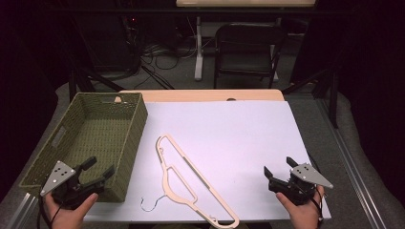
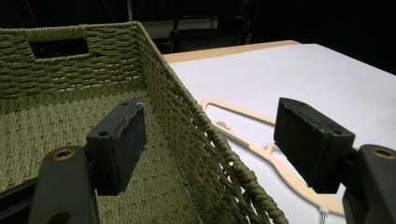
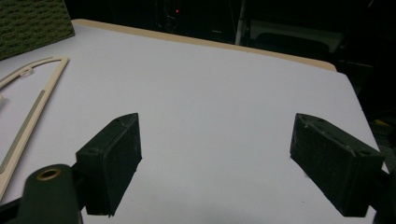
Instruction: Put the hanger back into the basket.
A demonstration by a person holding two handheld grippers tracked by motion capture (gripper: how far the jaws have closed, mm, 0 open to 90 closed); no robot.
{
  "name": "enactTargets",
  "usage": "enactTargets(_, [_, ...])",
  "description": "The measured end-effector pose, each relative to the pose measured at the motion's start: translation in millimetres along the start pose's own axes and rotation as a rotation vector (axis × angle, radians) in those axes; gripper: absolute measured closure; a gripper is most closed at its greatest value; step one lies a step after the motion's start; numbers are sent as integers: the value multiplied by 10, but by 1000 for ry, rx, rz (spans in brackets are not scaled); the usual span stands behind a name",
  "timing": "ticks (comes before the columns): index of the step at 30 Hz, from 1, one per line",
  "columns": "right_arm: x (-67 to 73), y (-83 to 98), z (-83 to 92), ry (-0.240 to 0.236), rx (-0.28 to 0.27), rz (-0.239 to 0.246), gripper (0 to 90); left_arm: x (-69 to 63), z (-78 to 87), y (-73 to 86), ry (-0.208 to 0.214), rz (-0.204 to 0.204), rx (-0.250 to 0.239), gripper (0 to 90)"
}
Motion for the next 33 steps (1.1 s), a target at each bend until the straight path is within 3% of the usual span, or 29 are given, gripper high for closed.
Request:
enactTargets(7, [25,-12,-38,7,37,17,218,-3,5,-10,9,-3,13,262])
enactTargets(14, [46,-45,-77,-19,82,-15,269,12,-5,-29,-6,7,53,261])
enactTargets(21, [70,-143,-110,-44,128,7,327,11,-26,-108,-14,0,67,253])
enactTargets(31, [216,-388,-314,-159,296,19,360,-38,-116,-177,8,4,123,231])
enactTargets(33, [229,-402,-335,-159,300,25,360,-45,-126,-186,7,1,124,230])
Point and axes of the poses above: each handheld gripper's, and its own axes: z roughly backward along the jaws, y roughly out of its underside, x roughly to its left, the point moved 3 cm from there along -z, roughly forward along the jaws, and after that the axes turned 4 degrees about -y, right-handed, at the moved point
